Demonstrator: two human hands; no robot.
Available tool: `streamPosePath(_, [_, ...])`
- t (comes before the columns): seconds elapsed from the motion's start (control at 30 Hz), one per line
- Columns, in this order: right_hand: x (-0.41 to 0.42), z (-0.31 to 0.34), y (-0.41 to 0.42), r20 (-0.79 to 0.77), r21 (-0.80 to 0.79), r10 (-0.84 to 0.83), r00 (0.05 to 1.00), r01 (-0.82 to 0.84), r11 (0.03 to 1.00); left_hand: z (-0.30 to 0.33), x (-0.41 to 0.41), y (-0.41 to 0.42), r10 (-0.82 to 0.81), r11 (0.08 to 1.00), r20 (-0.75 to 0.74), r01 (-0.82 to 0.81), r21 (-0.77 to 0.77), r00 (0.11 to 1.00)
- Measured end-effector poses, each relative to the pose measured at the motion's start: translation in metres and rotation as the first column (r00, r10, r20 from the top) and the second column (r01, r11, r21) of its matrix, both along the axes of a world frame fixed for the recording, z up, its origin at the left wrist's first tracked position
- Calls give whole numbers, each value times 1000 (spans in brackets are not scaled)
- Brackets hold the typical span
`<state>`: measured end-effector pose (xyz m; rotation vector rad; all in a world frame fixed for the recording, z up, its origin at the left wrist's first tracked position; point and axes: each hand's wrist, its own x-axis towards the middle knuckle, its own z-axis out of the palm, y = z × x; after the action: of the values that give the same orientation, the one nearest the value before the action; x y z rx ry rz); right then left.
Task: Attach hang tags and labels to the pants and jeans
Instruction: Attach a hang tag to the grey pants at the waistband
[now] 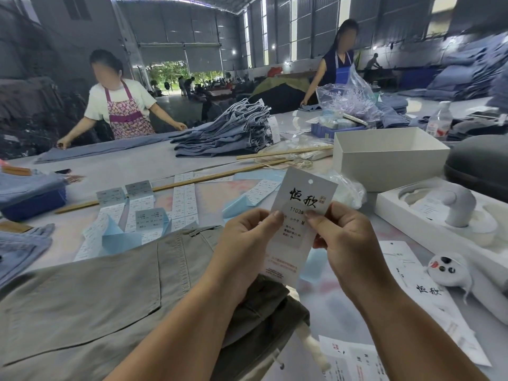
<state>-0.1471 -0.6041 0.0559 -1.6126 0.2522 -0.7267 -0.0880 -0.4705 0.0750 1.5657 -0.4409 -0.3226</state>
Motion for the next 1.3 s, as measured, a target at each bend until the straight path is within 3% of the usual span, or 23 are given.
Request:
streamPosePath(0.23, [0,13,-5,-11,-18,51,999,-52,998,13,4,-4,-48,999,-54,48,-8,997])
streamPosePath(0.43, [-5,19,1,-10,26,156,988,-156,987,21,5,-4,-23,998,11,22,54,1000])
streamPosePath(0.53, [-4,22,4,0,78,172,985,-171,982,31,6,-1,-81,995,42,78,65,996])
streamPosePath(0.63, [-1,29,11,39,223,220,975,-223,949,49,15,9,-160,973,135,134,186,978])
streamPosePath(0.7, [-1,31,17,54,249,230,972,-236,939,58,22,23,-264,939,95,233,255,960])
streamPosePath(0.77, [-4,28,23,4,151,214,977,-212,966,57,26,43,-320,863,70,260,433,945])
streamPosePath(0.87, [-7,16,42,-179,-3,269,946,-274,962,46,32,71,-328,646,37,195,738,944])
streamPosePath(0.93, [-6,7,55,-317,-116,252,915,-301,947,42,37,85,-322,548,-11,196,813,947])
streamPosePath(1.0, [-5,-2,65,-354,-274,165,921,-271,923,41,41,97,-343,472,-16,187,862,939])
streamPosePath(1.17, [-4,-6,74,-333,-424,100,938,-244,872,40,43,110,-357,458,-79,248,853,931])
streamPosePath(1.3, [-3,-7,75,-329,-505,52,943,-222,834,38,45,103,-381,433,72,109,895,922])
